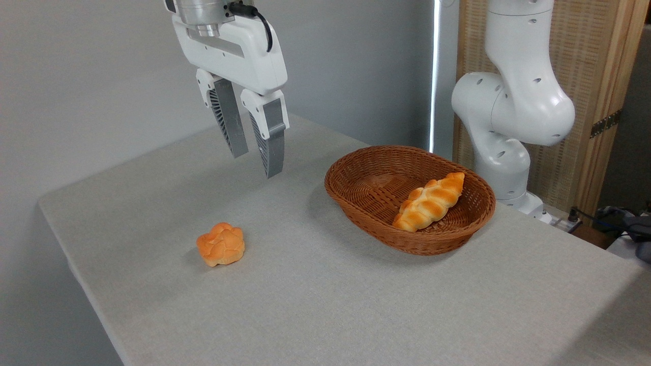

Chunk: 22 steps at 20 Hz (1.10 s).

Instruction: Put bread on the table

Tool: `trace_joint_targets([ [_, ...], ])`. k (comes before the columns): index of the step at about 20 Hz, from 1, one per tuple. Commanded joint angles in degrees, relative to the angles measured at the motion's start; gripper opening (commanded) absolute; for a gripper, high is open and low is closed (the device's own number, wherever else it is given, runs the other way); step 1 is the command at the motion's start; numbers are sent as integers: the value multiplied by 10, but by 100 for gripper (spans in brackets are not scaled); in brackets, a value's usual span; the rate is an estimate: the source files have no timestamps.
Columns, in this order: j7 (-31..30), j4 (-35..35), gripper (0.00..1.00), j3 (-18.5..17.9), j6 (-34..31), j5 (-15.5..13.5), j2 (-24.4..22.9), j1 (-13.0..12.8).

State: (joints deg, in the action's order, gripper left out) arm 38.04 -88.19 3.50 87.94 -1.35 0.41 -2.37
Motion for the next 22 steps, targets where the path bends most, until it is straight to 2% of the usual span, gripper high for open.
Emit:
trace_joint_targets([
  [1, 5, 8, 100, -2, -15, 7, 1, -2],
  [14, 4, 8, 100, -16, -15, 7, -3, -4],
  [17, 4, 8, 100, -68, -15, 7, -3, -47],
  [22, 5, 9, 100, -70, -13, 3, -3, -48],
])
